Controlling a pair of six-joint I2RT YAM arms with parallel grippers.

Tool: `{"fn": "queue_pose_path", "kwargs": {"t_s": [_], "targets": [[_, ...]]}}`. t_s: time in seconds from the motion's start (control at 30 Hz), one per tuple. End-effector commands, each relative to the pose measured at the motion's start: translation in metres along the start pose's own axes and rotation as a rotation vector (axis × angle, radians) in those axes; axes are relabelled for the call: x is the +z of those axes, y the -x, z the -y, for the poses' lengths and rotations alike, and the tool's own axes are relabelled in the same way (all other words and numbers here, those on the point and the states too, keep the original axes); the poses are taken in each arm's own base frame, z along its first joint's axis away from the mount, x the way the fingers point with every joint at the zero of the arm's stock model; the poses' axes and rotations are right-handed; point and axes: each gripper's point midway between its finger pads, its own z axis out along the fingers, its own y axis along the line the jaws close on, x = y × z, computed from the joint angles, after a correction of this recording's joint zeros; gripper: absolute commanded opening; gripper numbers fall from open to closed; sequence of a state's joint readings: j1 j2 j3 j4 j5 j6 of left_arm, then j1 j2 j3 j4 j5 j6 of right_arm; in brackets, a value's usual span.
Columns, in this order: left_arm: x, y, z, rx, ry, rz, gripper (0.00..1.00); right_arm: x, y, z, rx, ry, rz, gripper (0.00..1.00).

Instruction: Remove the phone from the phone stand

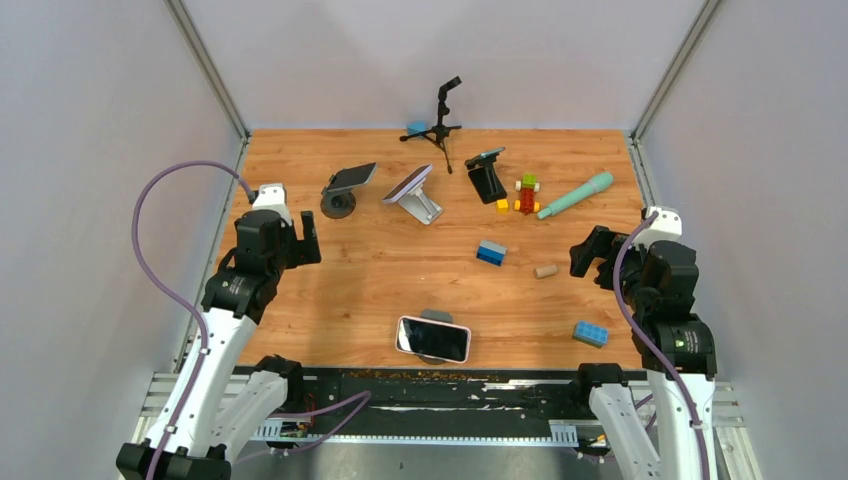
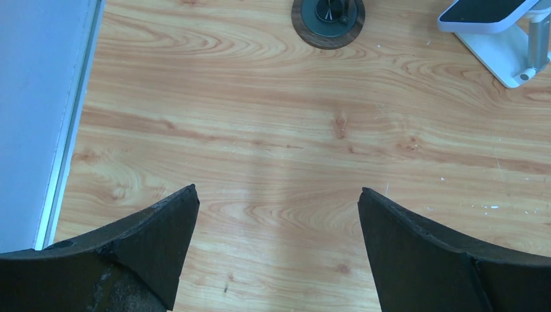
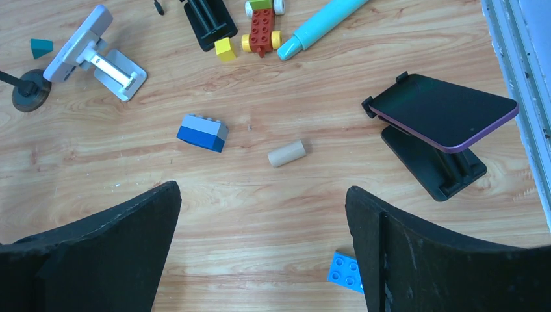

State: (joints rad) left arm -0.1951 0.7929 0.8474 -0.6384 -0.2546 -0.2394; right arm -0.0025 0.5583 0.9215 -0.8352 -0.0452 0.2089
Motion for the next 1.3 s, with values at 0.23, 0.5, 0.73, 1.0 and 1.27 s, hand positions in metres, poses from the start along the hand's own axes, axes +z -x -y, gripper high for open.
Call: {"fn": "queue_pose_path", "kwargs": {"t_s": [0.23,0.5,0.73,1.0,1.27], "targets": [[-0.007,0.017,0.002,-0.013,-0.016,0.079,1.00,0.000,0.007,0.002,0.017,-0.013,0.042,1.00],[-0.009,0.015,-0.001,-0.012,-0.007,0.081,1.00,-0.003,0.007,0.003,0.025,-0.019,0.061,1.00],[-0.006,0.013,0.003,-0.008,-0.024,0.069,1.00,0.003,0.005,0.003,0.022,-0.017,0.036,1.00],[-0.005,0.013,0.013,-0.022,-0.073,0.060,1.00,0.001,0.004,-0.008,0.014,0.042,0.012,1.00],[-0.021,0.014,0.057,-0.118,-0.320,0.039,1.00,-0.006,-0.004,-0.061,0.017,0.335,-0.118,1.00]]}}
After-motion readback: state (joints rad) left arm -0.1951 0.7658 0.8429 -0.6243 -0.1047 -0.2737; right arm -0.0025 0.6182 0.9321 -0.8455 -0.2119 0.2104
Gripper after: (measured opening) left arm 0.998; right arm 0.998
